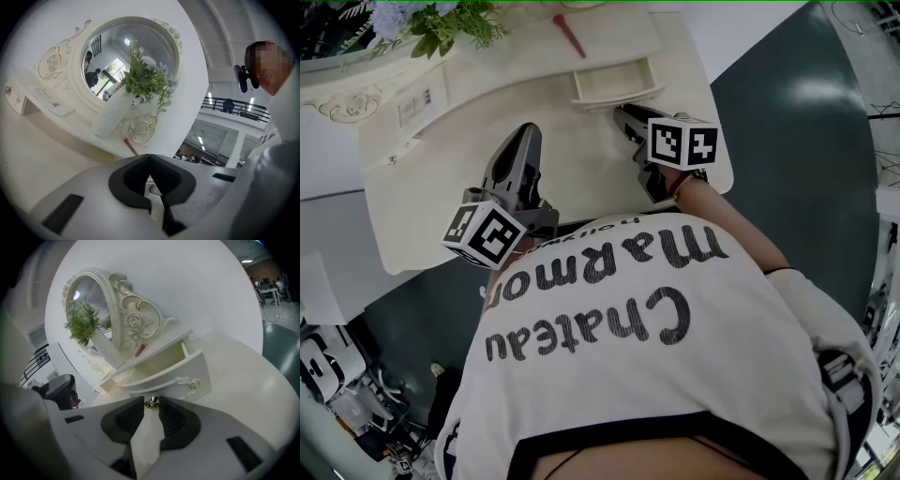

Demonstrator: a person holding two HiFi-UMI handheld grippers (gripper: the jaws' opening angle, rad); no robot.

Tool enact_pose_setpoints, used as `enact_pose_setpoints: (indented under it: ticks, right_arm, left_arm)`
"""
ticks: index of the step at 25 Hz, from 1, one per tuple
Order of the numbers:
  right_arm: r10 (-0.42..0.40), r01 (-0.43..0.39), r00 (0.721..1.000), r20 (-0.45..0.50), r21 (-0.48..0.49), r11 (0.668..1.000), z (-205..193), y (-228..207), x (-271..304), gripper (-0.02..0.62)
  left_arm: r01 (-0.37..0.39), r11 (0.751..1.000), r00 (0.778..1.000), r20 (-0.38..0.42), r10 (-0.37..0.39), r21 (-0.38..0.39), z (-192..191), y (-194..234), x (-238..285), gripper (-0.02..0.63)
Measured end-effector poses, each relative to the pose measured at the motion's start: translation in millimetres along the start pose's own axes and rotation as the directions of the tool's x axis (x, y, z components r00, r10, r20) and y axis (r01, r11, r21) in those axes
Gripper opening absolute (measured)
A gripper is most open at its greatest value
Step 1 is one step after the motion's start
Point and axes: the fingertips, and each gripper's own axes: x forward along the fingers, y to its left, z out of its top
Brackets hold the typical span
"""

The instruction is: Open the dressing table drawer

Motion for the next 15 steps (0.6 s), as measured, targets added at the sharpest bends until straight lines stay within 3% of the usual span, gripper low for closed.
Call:
enact_pose_setpoints:
  ticks: [15]
  right_arm:
    - [-0.011, 0.011, 1.0, -0.004, 0.005, 1.0, -3.9, 1.5, -4.7, 0.109]
  left_arm:
    - [0.013, 1.0, 1.0, 0.0, -0.013, -0.007, 1.7, 0.3, 1.4, 0.023]
